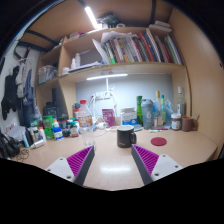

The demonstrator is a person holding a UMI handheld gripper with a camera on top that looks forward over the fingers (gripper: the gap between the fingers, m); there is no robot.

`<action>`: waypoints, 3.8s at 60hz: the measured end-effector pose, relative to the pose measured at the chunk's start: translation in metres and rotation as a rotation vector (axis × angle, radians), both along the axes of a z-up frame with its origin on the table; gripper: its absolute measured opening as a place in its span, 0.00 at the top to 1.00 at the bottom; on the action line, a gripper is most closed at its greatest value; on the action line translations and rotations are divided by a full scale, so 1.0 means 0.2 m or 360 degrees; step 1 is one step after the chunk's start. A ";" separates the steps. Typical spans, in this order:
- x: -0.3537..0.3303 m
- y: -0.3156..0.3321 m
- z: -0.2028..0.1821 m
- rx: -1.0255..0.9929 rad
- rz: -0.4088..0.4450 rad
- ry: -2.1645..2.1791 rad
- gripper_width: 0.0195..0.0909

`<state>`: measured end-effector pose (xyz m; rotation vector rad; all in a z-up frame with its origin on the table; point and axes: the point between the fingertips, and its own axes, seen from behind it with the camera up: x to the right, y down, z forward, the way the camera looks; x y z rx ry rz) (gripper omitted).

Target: Pour water

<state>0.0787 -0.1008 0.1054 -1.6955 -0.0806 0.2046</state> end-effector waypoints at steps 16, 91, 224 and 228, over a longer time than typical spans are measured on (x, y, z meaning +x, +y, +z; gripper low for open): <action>-0.17 0.00 0.00 -0.0005 0.0105 -0.0013 0.11; -0.88 1.24 -0.07 0.0015 0.0153 -0.0040 0.63; 1.02 1.47 -0.04 0.0113 -0.0088 -0.0154 0.56; 0.99 1.46 -0.04 0.0147 -0.0075 -0.0245 0.56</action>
